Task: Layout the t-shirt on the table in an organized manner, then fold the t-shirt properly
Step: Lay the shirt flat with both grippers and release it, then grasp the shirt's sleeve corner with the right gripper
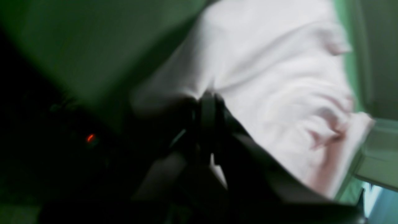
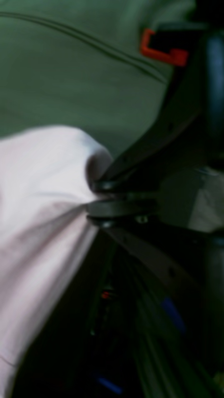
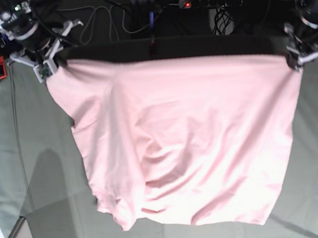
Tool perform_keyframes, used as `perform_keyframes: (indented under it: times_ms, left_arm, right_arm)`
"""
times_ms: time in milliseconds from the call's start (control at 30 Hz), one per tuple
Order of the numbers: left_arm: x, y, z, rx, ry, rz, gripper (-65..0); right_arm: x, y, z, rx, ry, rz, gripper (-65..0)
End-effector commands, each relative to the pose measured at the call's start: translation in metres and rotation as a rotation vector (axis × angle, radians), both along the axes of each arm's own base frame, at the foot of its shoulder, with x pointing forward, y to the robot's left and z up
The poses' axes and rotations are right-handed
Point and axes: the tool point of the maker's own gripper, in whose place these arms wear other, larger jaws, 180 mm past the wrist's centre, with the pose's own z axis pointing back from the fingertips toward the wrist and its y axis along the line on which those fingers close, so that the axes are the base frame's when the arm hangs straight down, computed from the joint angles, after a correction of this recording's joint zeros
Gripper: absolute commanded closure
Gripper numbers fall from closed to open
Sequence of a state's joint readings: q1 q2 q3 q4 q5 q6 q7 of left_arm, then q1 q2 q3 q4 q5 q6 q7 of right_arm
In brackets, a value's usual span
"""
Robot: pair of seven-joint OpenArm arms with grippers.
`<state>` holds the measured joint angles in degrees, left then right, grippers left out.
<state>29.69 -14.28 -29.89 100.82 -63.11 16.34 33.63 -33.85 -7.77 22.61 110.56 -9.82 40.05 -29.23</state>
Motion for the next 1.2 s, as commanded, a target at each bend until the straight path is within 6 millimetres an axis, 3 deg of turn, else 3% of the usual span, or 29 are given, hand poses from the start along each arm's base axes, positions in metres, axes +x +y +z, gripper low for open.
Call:
perform_keyframes:
  times_ms: [0, 133, 333, 433, 633, 733, 933, 1033, 1167]
  left_arm:
    - [0.005, 0.009, 0.006, 0.026, -0.022, 0.009, -0.1]
    - [0.002, 0.015, -0.005, 0.017, 0.003, 0.033, -0.2]
    - [0.002, 0.017, -0.003, 0.024, 0.001, 0.031, -0.3]
    - [0.003, 0.014, -0.004, 0.015, 0.0, 0.031, -0.5]
    - [0.01, 0.006, -0.001, -0.011, -0.029, 0.044, -1.7]
    - [0.01, 0.002, -0.003, -0.019, -0.029, 0.041, -11.5]
    - [0.012, -0.009, 0.005, -0.046, -0.031, -0.001, -38.5]
    - [0.014, -0.011, 0.017, -0.055, -0.039, -0.033, -50.3]
    - [0.016, 0.002, 0.036, -0.024, -0.079, -0.012, -55.5]
  right_arm:
    - [0.005, 0.0, 0.007, 0.003, -0.033, 0.002, 0.0]
    - [0.0, 0.002, 0.005, 0.005, -0.02, 0.005, -0.2]
    - [-0.001, 0.001, 0.005, 0.004, -0.018, 0.004, -19.7]
    - [-0.001, -0.001, 0.006, -0.001, -0.022, 0.001, -26.1]
    - [-0.003, -0.021, 0.009, -0.029, -0.028, -0.066, -27.7]
    - [0.002, -0.035, 0.014, -0.051, -0.051, -0.102, -27.9]
    - [0.027, -0.054, 0.027, -0.08, -0.124, -0.149, -28.6]
    - [0.062, -0.055, 0.042, -0.074, -0.21, -0.15, -34.2]
    - [0.12, -0.056, 0.075, -0.067, -0.345, -0.162, -36.2]
